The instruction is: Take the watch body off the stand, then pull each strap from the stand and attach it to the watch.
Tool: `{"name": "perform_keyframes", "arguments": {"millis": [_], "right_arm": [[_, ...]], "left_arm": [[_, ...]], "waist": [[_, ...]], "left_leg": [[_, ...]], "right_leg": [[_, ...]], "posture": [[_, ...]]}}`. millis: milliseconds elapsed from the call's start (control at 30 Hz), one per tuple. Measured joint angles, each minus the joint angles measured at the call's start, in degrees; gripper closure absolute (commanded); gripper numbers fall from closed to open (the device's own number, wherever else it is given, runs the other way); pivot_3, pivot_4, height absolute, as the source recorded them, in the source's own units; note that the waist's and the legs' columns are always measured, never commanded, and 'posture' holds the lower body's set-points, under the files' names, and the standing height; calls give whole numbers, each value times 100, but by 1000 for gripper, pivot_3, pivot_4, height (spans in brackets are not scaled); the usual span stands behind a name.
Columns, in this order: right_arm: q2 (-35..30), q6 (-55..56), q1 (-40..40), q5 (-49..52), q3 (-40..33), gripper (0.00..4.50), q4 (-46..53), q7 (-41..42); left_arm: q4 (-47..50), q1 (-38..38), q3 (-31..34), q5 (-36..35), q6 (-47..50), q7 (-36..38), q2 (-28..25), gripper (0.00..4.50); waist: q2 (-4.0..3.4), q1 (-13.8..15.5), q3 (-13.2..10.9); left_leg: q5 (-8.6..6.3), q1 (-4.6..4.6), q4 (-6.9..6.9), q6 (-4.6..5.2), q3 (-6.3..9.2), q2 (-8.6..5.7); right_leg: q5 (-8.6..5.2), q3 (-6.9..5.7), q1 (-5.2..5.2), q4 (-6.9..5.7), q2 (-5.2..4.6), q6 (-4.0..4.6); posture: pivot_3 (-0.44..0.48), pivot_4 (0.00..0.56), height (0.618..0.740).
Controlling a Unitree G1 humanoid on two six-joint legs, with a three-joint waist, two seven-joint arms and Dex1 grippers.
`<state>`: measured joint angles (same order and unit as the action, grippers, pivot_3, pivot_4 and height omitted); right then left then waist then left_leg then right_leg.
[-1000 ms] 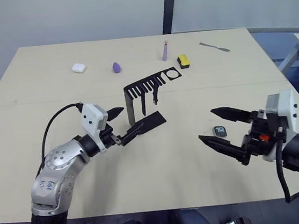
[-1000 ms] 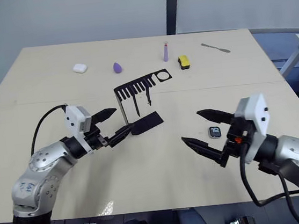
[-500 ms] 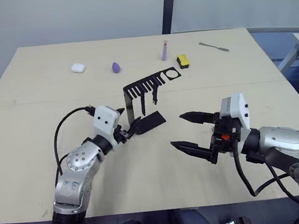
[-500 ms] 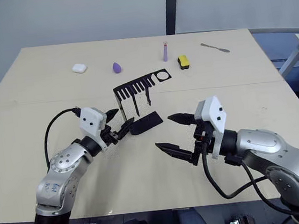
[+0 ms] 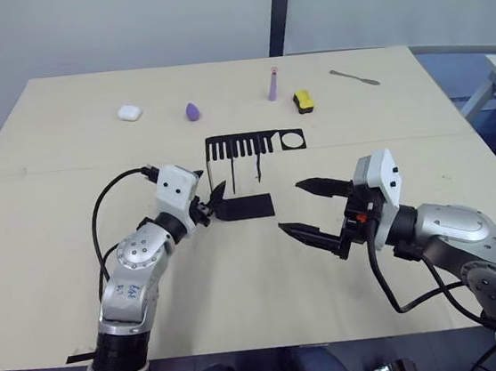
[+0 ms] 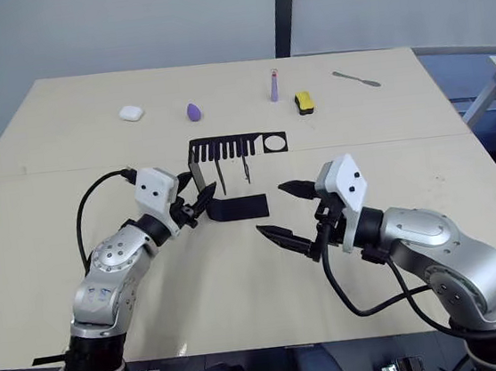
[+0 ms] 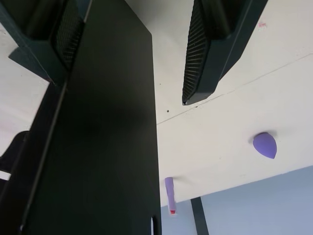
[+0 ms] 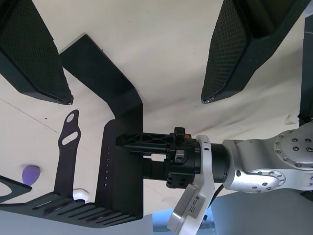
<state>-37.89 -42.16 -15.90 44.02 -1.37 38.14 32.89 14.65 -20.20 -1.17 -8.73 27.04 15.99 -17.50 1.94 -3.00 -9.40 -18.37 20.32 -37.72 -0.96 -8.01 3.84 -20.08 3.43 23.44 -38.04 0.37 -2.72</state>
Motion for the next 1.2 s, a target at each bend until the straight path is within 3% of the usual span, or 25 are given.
{"name": "perform_keyframes", "arguments": {"millis": [167, 267, 400, 933, 1200], "right_arm": [[49, 0, -45, -16, 64, 0, 0, 0], [51, -1, -50, -18, 64, 0, 0, 0], [58, -1, -67, -47, 72, 0, 0, -1], [383, -4, 51, -560, 119, 0, 9, -457], [1173, -67, -278, -1395, 648, 0, -206, -1412]], "left_arm": [[-128, -19, -11, 54, -54, -15, 119, 1748], [-193, -81, -10, 122, -105, -28, 153, 2561], [-263, -145, -9, 210, -240, -84, 271, 4489], [-683, -419, -28, 614, -377, -853, 1006, 4489], [-1128, -626, -36, 781, -660, -1213, 1303, 4489]], "waist": [[0, 3, 0], [0, 6, 0], [0, 3, 0], [0, 38, 0], [0, 46, 0]], "left_leg": [[0, 0, 0, 0, -1, 0], [0, 0, 0, 0, -1, 0], [0, 0, 0, 0, -2, 0], [0, 1, -2, 0, -5, -1], [0, 0, -2, 0, -15, 0]], "right_leg": [[0, 0, 1, 0, -1, 0], [0, 0, 1, 0, -1, 0], [0, 0, 1, -1, -1, 0], [0, 1, 3, -1, -2, 0], [0, 3, 9, -6, -4, 0]], "posture": [[0, 150, 740], [0, 150, 740], [0, 150, 740], [0, 150, 740], [0, 150, 740]]}}
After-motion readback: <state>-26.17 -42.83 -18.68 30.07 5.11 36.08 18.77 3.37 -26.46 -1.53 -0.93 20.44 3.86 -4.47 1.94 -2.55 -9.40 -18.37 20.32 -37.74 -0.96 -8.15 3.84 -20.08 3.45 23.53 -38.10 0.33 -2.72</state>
